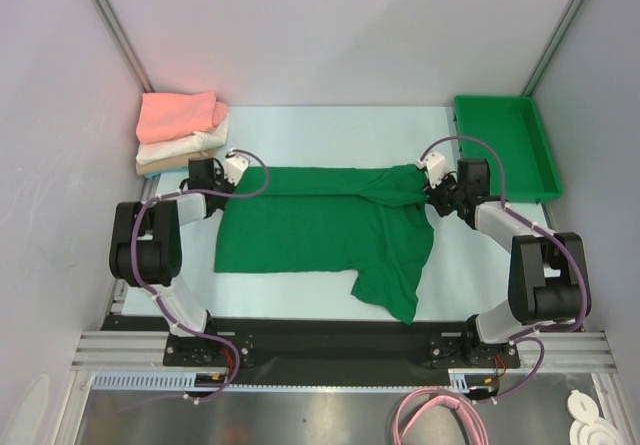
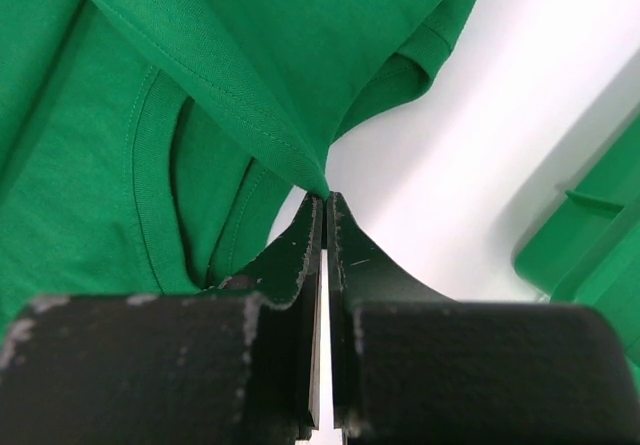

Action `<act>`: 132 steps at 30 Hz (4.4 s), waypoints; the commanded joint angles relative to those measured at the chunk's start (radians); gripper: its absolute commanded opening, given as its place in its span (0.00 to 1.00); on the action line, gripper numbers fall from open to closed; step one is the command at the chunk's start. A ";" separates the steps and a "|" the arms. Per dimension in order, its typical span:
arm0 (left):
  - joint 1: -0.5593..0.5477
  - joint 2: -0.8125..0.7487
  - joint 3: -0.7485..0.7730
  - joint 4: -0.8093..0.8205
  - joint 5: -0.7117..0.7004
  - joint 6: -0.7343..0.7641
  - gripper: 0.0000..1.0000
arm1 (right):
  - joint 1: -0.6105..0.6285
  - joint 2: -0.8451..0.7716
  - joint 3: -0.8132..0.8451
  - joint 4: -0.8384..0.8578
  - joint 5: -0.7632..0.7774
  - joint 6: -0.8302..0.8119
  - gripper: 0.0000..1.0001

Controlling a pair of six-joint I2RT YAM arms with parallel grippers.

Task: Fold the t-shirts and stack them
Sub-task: Fold the tshirt

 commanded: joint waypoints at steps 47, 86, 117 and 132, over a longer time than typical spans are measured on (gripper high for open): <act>-0.098 -0.222 0.096 -0.399 0.386 -0.365 0.00 | -0.027 0.092 0.105 -0.013 -0.050 0.031 0.00; -0.098 -0.065 0.016 -0.354 0.431 -0.296 0.00 | 0.027 0.189 0.272 -0.331 -0.350 -0.030 0.33; -0.100 -0.019 0.039 -0.373 0.421 -0.299 0.00 | 0.151 0.363 0.390 -0.252 -0.179 0.043 0.41; -0.100 -0.011 0.044 -0.379 0.416 -0.296 0.01 | 0.249 0.395 0.416 -0.190 -0.058 0.037 0.40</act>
